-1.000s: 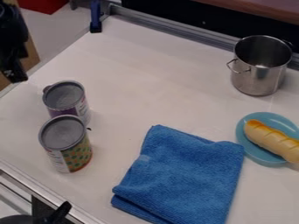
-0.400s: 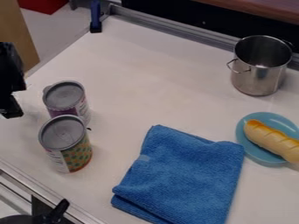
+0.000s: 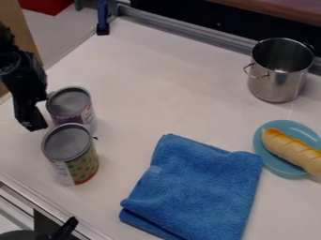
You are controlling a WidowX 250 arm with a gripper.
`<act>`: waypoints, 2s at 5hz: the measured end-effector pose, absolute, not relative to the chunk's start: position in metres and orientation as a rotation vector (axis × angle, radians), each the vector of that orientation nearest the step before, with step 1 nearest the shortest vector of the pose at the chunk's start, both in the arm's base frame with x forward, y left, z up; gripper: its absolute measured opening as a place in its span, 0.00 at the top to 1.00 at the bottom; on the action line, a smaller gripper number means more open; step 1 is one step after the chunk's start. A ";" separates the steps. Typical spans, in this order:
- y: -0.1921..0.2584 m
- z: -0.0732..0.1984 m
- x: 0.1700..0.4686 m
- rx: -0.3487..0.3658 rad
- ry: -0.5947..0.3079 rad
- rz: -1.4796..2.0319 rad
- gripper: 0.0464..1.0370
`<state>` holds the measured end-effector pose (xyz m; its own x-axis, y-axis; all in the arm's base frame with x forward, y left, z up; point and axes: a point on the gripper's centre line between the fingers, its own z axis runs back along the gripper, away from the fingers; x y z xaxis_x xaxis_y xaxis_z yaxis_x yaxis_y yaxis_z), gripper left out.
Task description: Put the small can below the silver pot
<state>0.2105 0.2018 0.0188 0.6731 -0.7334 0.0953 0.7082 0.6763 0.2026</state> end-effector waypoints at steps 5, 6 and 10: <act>0.153 0.027 0.272 0.121 -0.262 -0.728 0.04; 0.134 0.024 0.285 0.077 -0.255 -0.730 0.04; 0.055 0.023 0.310 -0.015 -0.241 -0.733 0.04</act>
<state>0.3097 0.0550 0.0232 0.7166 -0.6610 0.2227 0.6644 0.7440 0.0703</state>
